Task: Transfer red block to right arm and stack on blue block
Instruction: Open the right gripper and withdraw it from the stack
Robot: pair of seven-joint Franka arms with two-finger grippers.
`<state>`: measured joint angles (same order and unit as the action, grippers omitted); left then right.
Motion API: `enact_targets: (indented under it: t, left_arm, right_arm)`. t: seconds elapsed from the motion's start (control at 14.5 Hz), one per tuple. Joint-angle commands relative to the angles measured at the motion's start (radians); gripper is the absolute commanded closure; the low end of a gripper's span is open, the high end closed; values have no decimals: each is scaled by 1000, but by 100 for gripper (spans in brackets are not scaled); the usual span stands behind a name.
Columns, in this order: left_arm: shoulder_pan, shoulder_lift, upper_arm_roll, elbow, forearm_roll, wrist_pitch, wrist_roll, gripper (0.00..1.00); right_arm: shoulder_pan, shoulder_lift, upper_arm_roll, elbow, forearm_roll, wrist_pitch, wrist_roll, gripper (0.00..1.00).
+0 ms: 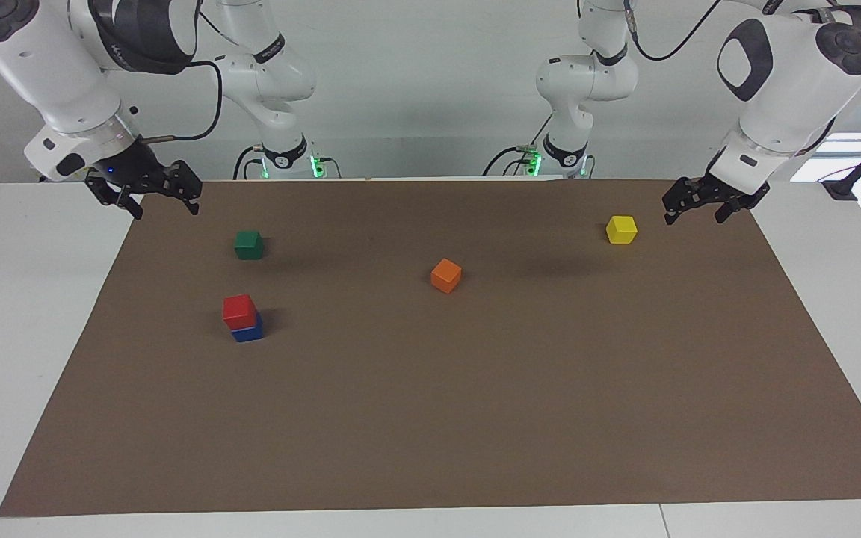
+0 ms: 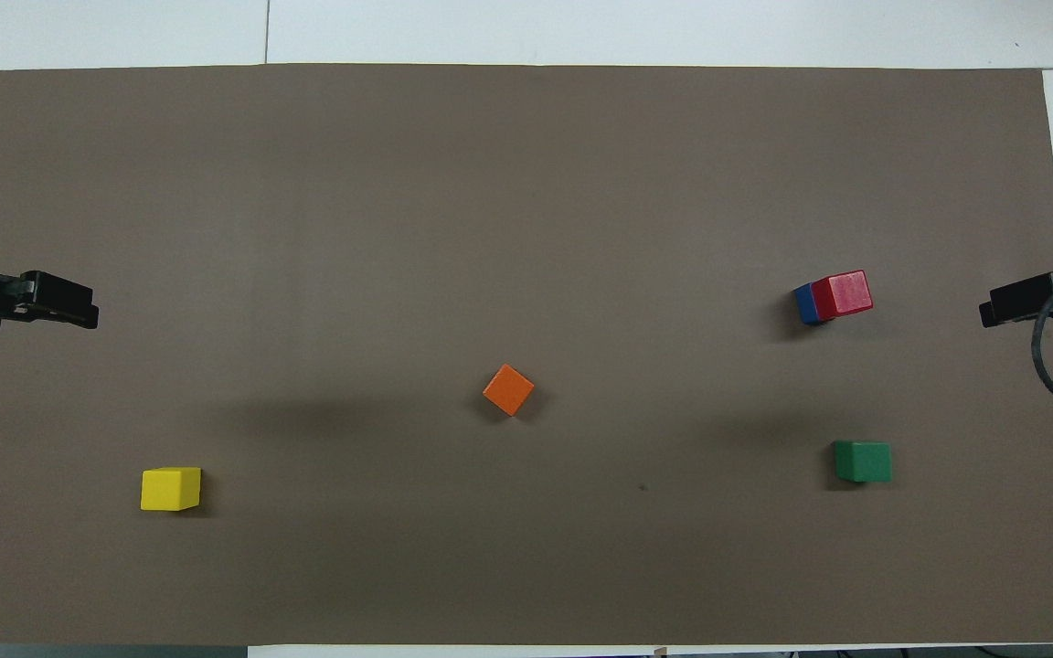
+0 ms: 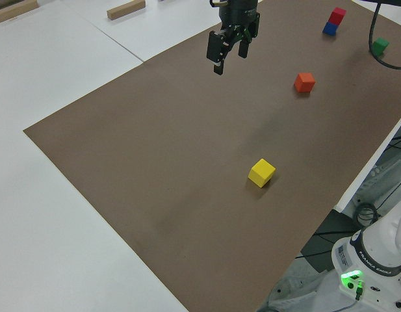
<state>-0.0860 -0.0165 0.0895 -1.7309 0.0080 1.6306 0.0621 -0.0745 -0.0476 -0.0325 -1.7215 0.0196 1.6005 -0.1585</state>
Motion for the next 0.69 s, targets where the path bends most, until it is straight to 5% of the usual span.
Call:
enact_targets:
  t: [0.0,0.62]
  left_arm:
    - [0,-11,2,-3,9,3,4,0]
    - [0,-11,1,-3,9,3,4,0]
  right_arm:
    - [-18,12,11,25,-18,-14,-6,1]
    - [-18,12,13,22,-44,10,5,0]
